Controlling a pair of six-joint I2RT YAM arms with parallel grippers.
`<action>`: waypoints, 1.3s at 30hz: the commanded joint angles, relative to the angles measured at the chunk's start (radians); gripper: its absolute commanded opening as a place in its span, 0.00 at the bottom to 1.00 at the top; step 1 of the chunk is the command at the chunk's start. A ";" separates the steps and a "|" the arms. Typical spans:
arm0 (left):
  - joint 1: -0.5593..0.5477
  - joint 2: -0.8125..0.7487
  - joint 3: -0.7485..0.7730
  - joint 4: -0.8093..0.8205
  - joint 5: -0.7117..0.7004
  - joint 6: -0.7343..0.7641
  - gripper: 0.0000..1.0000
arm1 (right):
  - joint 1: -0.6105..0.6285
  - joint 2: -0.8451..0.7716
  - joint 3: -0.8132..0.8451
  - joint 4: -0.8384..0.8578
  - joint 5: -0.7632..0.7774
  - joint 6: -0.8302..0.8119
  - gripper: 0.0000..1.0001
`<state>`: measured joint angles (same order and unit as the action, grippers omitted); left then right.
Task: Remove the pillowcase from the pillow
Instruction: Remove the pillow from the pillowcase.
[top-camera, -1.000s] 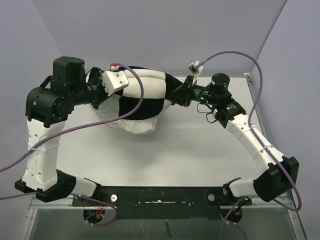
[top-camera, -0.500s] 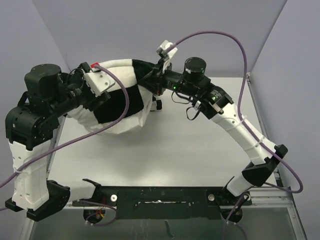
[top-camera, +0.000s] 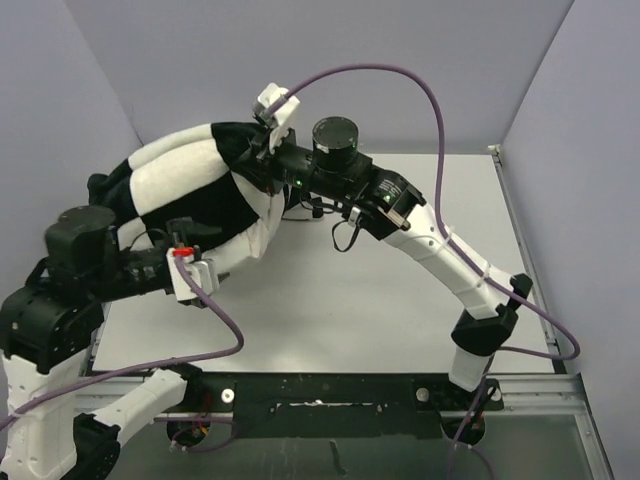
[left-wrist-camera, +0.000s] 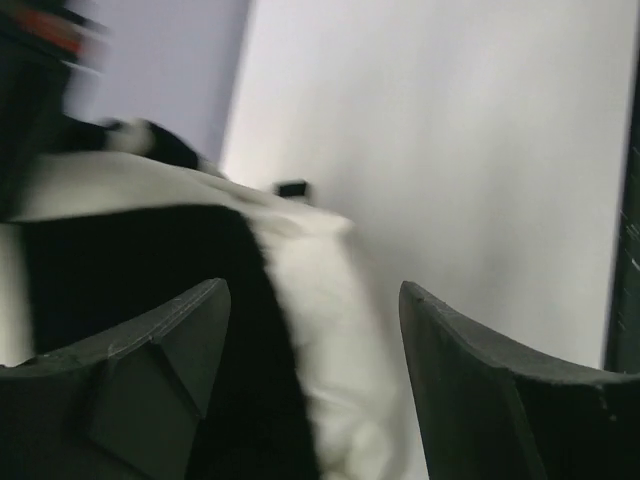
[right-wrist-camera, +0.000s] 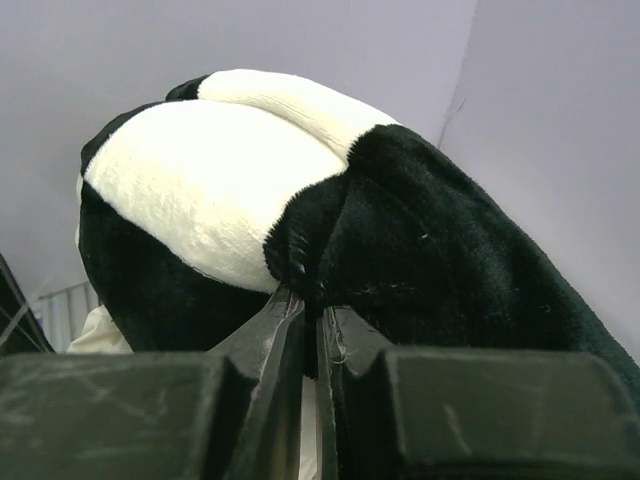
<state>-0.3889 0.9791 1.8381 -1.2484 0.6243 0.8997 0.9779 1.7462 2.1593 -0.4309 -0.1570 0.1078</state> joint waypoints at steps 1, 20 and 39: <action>0.008 -0.137 -0.316 -0.045 0.026 0.222 0.69 | 0.037 -0.012 0.154 0.195 0.088 -0.042 0.00; 0.008 -0.435 -0.892 0.584 -0.012 0.437 0.98 | 0.127 -0.010 0.135 0.202 0.154 -0.089 0.00; 0.005 -0.286 -0.835 0.668 -0.214 0.429 0.00 | -0.252 -0.311 -0.353 0.147 -0.180 0.098 0.80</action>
<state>-0.3901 0.7029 0.9207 -0.6479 0.4507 1.3434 0.7956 1.6073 1.9198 -0.4339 -0.2630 0.1753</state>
